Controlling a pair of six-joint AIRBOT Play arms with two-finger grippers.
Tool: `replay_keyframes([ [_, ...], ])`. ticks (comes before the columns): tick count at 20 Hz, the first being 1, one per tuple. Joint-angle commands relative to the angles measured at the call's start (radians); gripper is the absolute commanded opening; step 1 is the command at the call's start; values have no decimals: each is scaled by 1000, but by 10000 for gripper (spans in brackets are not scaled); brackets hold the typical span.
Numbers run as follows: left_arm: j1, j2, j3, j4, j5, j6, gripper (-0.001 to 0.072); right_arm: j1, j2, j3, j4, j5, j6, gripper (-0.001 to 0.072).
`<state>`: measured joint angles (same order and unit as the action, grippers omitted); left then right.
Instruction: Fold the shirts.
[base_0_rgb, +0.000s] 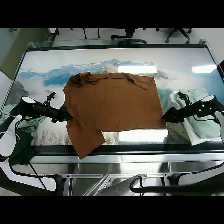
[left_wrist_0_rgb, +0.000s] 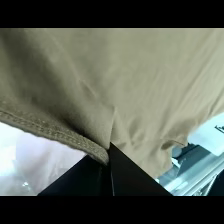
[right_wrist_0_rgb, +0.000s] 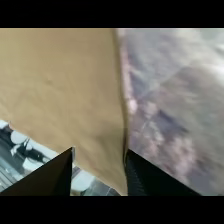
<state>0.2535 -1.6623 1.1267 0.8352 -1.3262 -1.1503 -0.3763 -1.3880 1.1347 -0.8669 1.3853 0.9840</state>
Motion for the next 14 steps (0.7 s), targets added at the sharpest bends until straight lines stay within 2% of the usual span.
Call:
replay_keyframes([
  [1,-2,8,8,-29,-63,1,12,71,-2,-13,41,-8,-28,285],
  [2,-2,31,8,-63,-78,16,11,82,2,-6,106,19,-55,136],
  [4,-2,110,23,-141,-93,46,10,89,36,44,237,85,-72,14],
  [6,-2,217,114,-183,-145,50,10,84,108,155,332,124,-72,14],
  [9,2,397,358,-303,-185,31,11,51,263,381,515,89,-72,14],
  [11,4,506,554,-365,-151,5,10,21,374,561,577,21,-72,13],
  [14,17,633,852,-357,-35,-59,10,-23,502,758,572,-109,-72,12],
])
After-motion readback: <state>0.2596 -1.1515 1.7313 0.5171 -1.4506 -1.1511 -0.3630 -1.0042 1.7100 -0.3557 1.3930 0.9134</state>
